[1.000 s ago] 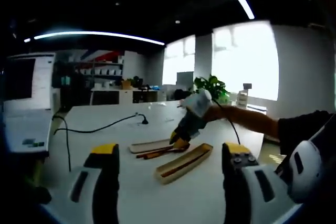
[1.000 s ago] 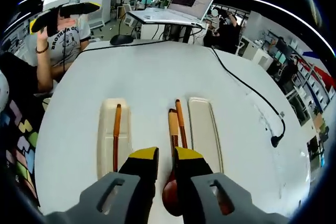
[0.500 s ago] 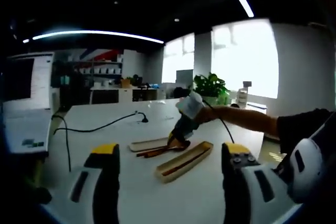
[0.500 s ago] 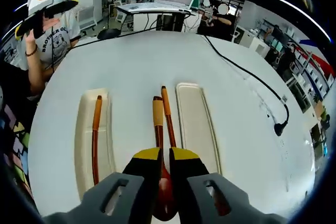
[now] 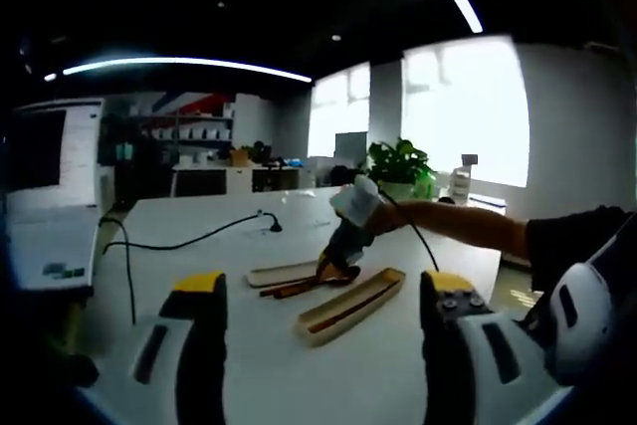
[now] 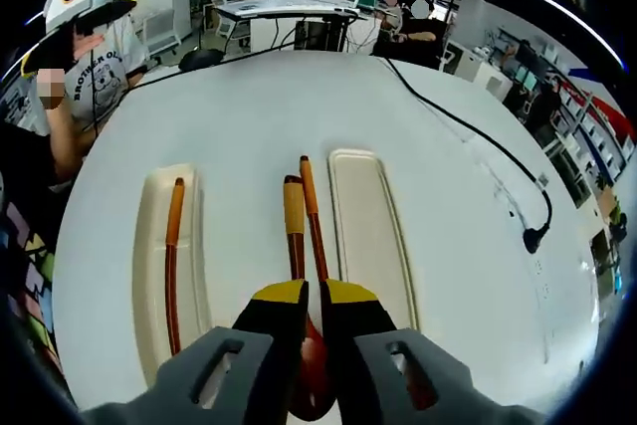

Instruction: Arrange the utensils inside the cutlery case until each visible utensil rests in its matching compartment.

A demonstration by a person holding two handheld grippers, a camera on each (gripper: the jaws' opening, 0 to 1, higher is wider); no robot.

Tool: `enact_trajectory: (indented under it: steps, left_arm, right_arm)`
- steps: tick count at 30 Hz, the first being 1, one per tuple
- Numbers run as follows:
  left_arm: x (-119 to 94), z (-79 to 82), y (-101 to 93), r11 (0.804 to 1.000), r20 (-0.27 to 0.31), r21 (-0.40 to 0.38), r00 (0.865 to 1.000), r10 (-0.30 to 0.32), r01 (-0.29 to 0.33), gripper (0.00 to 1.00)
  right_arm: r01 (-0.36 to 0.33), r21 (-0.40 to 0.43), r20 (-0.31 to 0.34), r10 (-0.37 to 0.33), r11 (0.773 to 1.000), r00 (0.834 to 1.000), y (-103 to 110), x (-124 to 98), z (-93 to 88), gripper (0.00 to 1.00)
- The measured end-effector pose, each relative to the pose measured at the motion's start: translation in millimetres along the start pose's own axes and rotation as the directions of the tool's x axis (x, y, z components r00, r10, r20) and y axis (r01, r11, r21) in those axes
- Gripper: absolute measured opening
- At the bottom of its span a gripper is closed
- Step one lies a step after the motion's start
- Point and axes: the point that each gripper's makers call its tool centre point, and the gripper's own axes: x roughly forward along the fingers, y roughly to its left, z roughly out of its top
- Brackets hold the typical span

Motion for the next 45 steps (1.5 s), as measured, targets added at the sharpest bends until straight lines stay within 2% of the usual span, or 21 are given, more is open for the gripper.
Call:
enact_trajectory:
  steps: [2,8,12,17,22,27,31,32,33,36,41,45]
  left_arm:
    - [0,-0.7,-0.6,1.0,-0.001,0.001,1.0,0.0,0.0,0.84]
    - [-1,0.3,1.5,1.0,0.003,-0.003,1.0,0.002,-0.002,0.84]
    - [-1,-0.7,2.3,1.0,0.0,-0.004,1.0,0.006,-0.006,0.84]
    - [-2,-0.8,1.5,1.0,-0.002,-0.002,1.0,0.005,-0.005,0.84]
    - [-2,-1.1,0.7,1.0,0.001,-0.004,1.0,0.007,-0.007,0.84]
    - [-2,-2.2,2.5,1.0,-0.004,-0.005,1.0,0.01,-0.01,0.83]
    - [-2,-2.0,1.4,1.0,-0.004,-0.004,1.0,0.007,-0.007,0.83]
    - [-2,-1.8,1.2,1.0,-0.003,-0.004,1.0,0.007,-0.007,0.83]
    - [-2,-1.9,0.9,1.0,-0.003,-0.004,1.0,0.007,-0.007,0.83]
    - [-3,-2.1,0.6,1.0,-0.002,-0.005,1.0,0.009,-0.009,0.83]
    - [-4,-1.4,3.3,1.0,0.001,-0.008,1.0,0.013,-0.013,0.83]
    - [-5,-1.6,3.5,1.0,0.001,-0.009,1.0,0.013,-0.013,0.83]
  right_arm:
    - [-0.004,-0.01,-0.046,0.003,1.0,0.999,-2,2,-7.3,0.04]
    - [0.007,-0.02,-0.032,-0.007,1.0,0.999,-2,2,-2.3,0.05]
    - [0.021,-0.067,-0.042,-0.024,0.998,0.999,-2,0,-1.6,0.06]
    - [0.029,-0.12,-0.085,-0.039,0.992,0.996,-4,3,-7.5,0.08]
    - [0.042,-0.156,-0.08,-0.055,0.987,0.995,-4,-3,-3.3,0.08]
    - [0.054,-0.213,-0.043,-0.065,0.976,0.997,-1,-9,8.6,0.08]
    - [0.035,-0.249,-0.066,-0.053,0.968,0.996,4,-3,8.5,0.06]
    - [0.029,-0.241,-0.081,-0.05,0.97,0.995,3,-1,6.7,0.03]
    - [0.022,-0.199,-0.088,-0.04,0.98,0.995,4,0,4.8,0.0]
    - [0.017,-0.204,-0.08,-0.034,0.979,0.996,4,3,5.3,0.0]
    - [0.001,-0.206,-0.111,-0.025,0.979,0.994,4,7,-3.1,0.05]
    - [-0.001,-0.202,-0.105,-0.021,0.979,0.994,3,5,-1.5,0.05]
